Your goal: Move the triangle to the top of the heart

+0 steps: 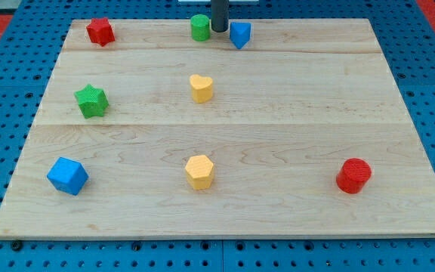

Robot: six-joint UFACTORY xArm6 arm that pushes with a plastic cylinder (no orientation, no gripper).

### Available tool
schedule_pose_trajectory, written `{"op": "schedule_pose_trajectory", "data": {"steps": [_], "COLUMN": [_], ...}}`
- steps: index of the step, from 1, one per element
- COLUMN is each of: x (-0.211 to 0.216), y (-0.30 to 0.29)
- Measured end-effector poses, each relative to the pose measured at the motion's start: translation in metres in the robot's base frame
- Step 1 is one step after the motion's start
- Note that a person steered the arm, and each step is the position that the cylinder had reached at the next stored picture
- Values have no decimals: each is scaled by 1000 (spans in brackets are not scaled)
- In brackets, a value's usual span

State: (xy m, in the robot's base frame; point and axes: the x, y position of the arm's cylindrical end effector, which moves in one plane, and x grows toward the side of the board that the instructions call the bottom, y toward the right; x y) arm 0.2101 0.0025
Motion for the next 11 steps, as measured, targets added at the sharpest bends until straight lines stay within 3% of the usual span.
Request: {"op": "schedule_pose_trajectory", "data": {"steps": [2,4,5,6,8,11], "x": [5,-17,14,49,11,6], "y": [25,54,99,101,94,67]}}
